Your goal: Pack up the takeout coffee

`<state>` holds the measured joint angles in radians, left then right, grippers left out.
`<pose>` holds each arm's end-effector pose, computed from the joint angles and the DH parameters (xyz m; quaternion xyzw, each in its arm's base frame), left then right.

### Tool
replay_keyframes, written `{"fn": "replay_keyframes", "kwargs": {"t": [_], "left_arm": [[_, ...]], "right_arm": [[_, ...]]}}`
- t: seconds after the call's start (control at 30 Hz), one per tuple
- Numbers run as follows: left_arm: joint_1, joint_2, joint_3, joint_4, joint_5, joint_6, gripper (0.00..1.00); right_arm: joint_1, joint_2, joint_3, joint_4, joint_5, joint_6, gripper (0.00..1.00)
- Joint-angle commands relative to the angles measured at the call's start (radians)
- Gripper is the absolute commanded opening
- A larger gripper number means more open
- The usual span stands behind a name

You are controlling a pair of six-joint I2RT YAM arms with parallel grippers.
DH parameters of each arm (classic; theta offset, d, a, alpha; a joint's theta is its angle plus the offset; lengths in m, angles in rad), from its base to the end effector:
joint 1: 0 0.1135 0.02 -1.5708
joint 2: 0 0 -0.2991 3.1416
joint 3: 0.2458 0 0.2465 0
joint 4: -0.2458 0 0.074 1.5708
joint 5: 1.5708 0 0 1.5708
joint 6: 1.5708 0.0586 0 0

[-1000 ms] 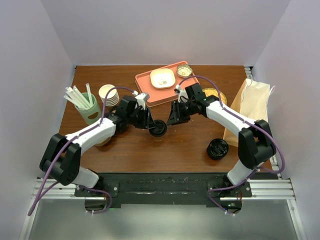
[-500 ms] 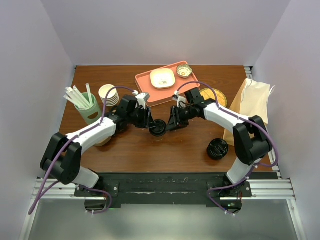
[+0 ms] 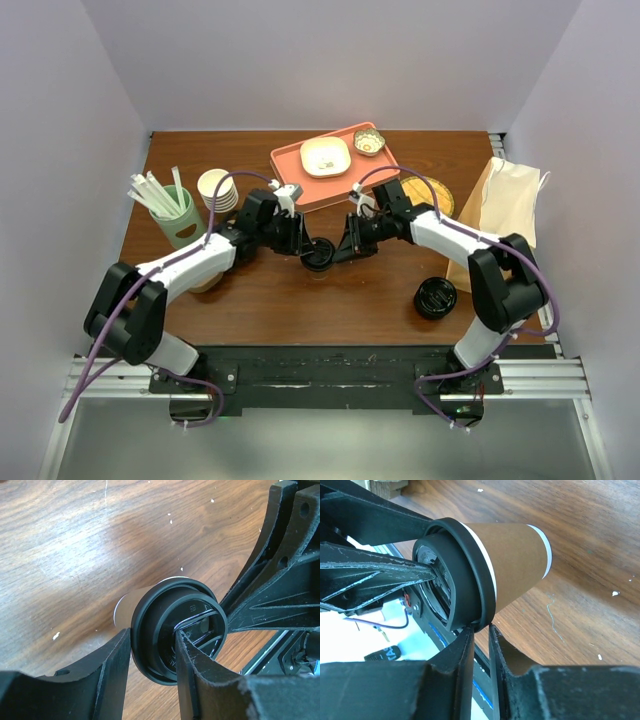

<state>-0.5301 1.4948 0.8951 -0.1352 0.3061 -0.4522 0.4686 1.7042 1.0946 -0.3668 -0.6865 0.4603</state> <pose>0.2714 -0.1795 0.2392 0.0970 0.9001 -0.3121 0.2880 0.3017 0.1944 0.2234 -0.1023 0.9000 0.4112 0.1024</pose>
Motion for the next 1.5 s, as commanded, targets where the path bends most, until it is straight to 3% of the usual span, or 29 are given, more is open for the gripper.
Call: {"fn": "replay_keyframes", "kwargs": {"t": [0.0, 0.3, 0.53, 0.9, 1.47], "left_arm": [[-0.014, 0.104, -0.065, -0.149, -0.134, 0.043, 0.39], [-0.021, 0.124, -0.079, -0.133, -0.142, 0.047, 0.39], [-0.021, 0.116, -0.082, -0.087, -0.088, 0.113, 0.39], [-0.027, 0.111, -0.071, -0.060, 0.027, 0.239, 0.39], [-0.030, 0.151, -0.061, -0.053, 0.090, 0.265, 0.39]], "right_arm": [[0.004, 0.014, -0.105, -0.001, 0.243, 0.003, 0.17], [0.004, -0.024, -0.156, 0.000, 0.338, 0.043, 0.18], [0.002, -0.178, 0.084, -0.139, 0.291, 0.023, 0.28], [-0.022, -0.086, 0.208, -0.184, 0.282, -0.023, 0.29], [-0.028, -0.008, 0.169, -0.147, 0.228, -0.063, 0.29]]}}
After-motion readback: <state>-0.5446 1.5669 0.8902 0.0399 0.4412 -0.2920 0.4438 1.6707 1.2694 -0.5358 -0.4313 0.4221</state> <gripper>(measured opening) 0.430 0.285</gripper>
